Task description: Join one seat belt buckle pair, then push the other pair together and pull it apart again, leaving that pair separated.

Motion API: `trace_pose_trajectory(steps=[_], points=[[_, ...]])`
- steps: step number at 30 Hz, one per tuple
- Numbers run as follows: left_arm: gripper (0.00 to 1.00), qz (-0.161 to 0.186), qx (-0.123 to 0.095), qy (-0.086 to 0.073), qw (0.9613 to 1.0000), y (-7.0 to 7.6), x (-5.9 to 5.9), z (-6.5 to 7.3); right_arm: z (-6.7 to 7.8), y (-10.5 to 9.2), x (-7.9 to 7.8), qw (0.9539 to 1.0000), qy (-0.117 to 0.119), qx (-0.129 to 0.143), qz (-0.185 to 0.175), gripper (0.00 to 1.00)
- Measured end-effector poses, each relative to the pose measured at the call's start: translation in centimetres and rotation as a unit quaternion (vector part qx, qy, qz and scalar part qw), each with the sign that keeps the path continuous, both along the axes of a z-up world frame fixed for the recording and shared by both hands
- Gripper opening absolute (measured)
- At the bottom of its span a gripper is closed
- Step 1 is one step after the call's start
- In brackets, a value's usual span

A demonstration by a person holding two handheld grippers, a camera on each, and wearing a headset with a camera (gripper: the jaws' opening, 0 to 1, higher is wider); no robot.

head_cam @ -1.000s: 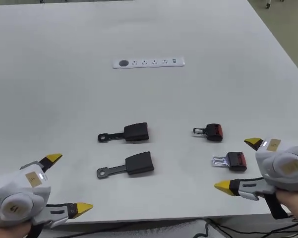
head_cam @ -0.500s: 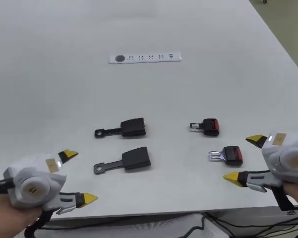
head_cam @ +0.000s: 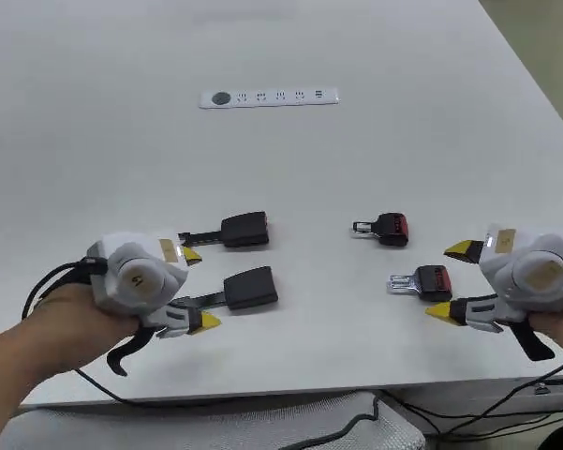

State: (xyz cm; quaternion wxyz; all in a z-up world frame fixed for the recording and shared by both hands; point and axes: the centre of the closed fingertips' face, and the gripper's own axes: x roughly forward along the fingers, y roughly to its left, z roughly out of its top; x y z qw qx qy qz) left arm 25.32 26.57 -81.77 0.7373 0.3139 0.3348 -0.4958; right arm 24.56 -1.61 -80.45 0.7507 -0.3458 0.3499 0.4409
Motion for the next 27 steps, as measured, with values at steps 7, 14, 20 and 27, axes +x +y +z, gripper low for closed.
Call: trace_pose_trajectory(steps=[7,14,20,27], points=[[0.52,-0.02,0.007,0.013,0.9997,-1.6,0.5,-0.8,-1.8,-0.6,0.7,0.9983,0.027,-0.033,0.039,0.45],[0.48,-0.038,0.022,0.032,0.9985,-2.3,1.0,-1.9,-3.2,-0.8,1.3,0.9954,0.056,-0.042,0.065,0.43],[0.45,-0.051,0.035,0.042,0.9972,-2.6,1.2,-2.9,-4.2,-0.7,1.3,0.9911,0.084,-0.045,0.093,0.41],[0.32,-0.074,0.053,0.035,0.9952,-2.8,1.3,-3.6,-4.9,-1.0,1.4,0.9866,0.106,-0.049,0.114,0.36]])
